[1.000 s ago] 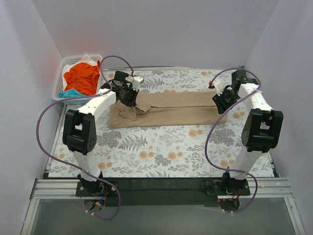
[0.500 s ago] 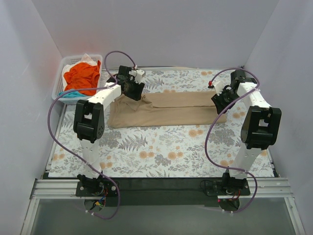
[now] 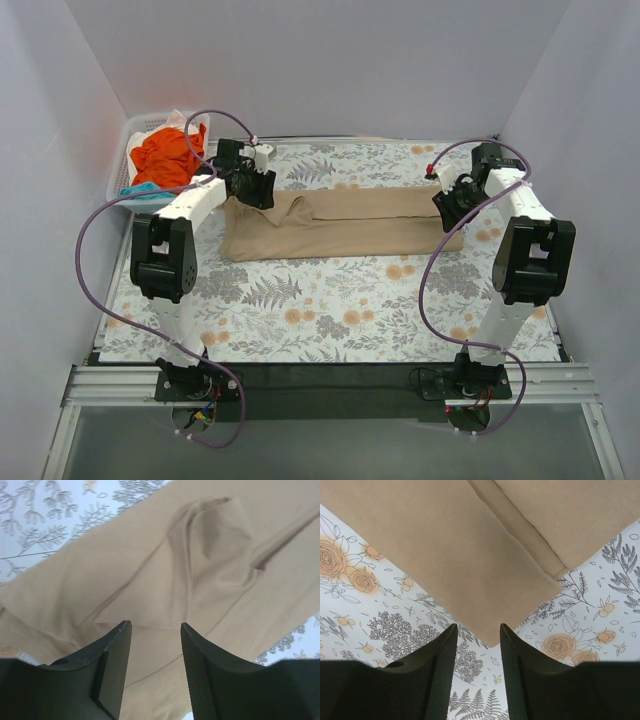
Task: Fold and stack the t-shirts
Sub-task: Fold the tshirt
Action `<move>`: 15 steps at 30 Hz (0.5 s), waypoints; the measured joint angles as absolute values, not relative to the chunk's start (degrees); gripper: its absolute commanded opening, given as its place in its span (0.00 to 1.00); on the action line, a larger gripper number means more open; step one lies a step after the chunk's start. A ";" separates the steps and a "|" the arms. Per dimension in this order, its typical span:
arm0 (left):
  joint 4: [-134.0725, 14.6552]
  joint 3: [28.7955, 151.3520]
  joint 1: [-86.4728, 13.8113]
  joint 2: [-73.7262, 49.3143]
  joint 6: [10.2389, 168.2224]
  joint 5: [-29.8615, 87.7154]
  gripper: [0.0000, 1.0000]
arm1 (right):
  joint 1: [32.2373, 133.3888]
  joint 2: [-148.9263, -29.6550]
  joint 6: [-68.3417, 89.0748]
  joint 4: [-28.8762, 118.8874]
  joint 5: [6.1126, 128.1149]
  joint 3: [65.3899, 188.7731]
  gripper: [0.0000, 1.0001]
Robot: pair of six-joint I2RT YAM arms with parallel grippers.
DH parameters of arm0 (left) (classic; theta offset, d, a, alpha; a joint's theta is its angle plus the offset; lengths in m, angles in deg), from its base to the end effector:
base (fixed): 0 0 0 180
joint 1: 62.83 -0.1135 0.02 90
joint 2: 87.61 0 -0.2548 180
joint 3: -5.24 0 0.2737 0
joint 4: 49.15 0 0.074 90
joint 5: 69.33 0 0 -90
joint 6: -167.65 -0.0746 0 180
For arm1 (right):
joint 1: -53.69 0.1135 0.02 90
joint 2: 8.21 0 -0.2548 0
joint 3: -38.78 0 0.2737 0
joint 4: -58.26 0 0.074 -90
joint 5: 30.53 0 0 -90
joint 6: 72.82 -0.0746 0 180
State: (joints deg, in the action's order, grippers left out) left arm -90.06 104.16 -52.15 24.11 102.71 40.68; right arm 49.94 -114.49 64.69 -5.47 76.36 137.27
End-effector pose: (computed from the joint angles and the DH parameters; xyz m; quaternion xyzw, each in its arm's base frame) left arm 0.4537 -0.1115 0.1734 -0.0634 0.9352 -0.2512 0.2412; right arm 0.4092 -0.0051 0.1831 -0.3857 0.8972 0.0620 0.2059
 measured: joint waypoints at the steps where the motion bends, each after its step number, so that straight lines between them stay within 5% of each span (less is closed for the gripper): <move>1: -90.00 103.66 -51.74 23.76 102.58 41.24 0.40 | 49.94 -114.51 64.49 -5.49 76.53 137.27 0.37; 10: -90.94 101.08 -47.72 23.96 101.88 42.10 0.45 | 49.94 -115.32 63.49 -5.51 77.73 136.79 0.33; 15: -90.91 101.08 -46.14 25.57 101.94 39.67 0.39 | 49.96 -115.60 63.38 -5.49 77.87 136.11 0.33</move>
